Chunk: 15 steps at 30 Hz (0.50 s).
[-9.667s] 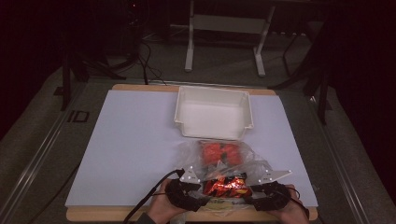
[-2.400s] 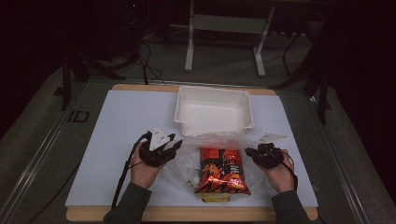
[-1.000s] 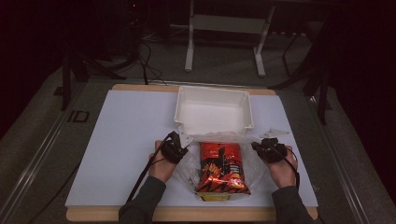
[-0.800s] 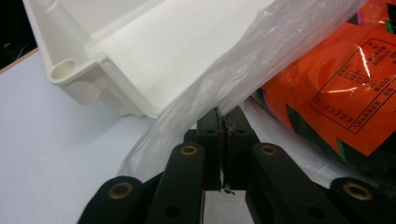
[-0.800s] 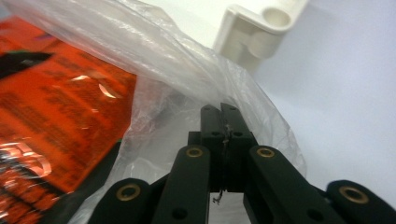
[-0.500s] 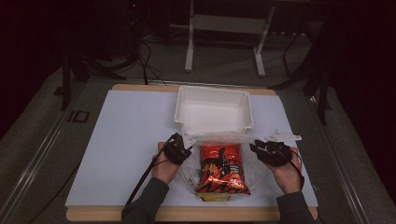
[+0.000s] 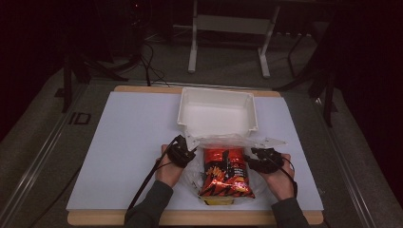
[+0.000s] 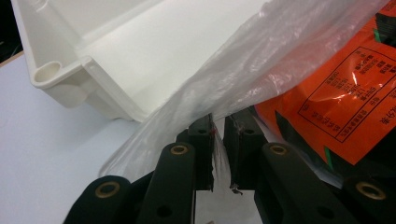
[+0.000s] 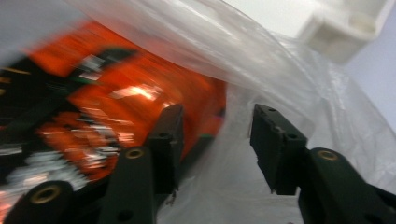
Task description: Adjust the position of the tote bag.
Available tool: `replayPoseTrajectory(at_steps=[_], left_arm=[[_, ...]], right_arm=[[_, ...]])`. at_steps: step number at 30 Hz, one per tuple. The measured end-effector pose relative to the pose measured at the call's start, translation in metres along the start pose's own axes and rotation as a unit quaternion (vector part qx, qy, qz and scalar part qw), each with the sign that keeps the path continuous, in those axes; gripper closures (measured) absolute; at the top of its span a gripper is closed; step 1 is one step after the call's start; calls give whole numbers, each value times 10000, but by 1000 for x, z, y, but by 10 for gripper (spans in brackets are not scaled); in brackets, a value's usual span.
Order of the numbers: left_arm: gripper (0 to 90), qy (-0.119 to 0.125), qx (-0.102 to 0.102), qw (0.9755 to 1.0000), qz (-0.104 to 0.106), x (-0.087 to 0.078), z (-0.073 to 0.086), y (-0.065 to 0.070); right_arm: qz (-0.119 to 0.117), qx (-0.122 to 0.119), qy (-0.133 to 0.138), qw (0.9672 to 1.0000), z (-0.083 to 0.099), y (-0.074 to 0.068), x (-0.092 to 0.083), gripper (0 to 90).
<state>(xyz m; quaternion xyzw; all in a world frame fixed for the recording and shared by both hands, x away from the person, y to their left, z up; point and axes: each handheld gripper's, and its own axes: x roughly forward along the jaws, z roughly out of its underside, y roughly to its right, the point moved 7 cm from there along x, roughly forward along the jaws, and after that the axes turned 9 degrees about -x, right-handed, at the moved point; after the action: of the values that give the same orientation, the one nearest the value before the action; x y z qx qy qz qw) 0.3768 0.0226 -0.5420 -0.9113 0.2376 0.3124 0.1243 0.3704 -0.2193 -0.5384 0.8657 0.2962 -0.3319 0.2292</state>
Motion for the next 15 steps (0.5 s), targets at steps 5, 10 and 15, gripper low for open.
replayPoseTrajectory(at_steps=[5,10,15], left_arm=[[872,-148,-95,9997,-188,3,5,-12],[857,-273,-53,9994,-207,9,11,-10],[729,-225,-74,9997,-9,7,10,-6]], right_arm=[[276,186,-281,9991,12,21,10,891],[291,202,-457,9983,23,28,15,893],[218,208,-473,9984,25,27,16,857]])
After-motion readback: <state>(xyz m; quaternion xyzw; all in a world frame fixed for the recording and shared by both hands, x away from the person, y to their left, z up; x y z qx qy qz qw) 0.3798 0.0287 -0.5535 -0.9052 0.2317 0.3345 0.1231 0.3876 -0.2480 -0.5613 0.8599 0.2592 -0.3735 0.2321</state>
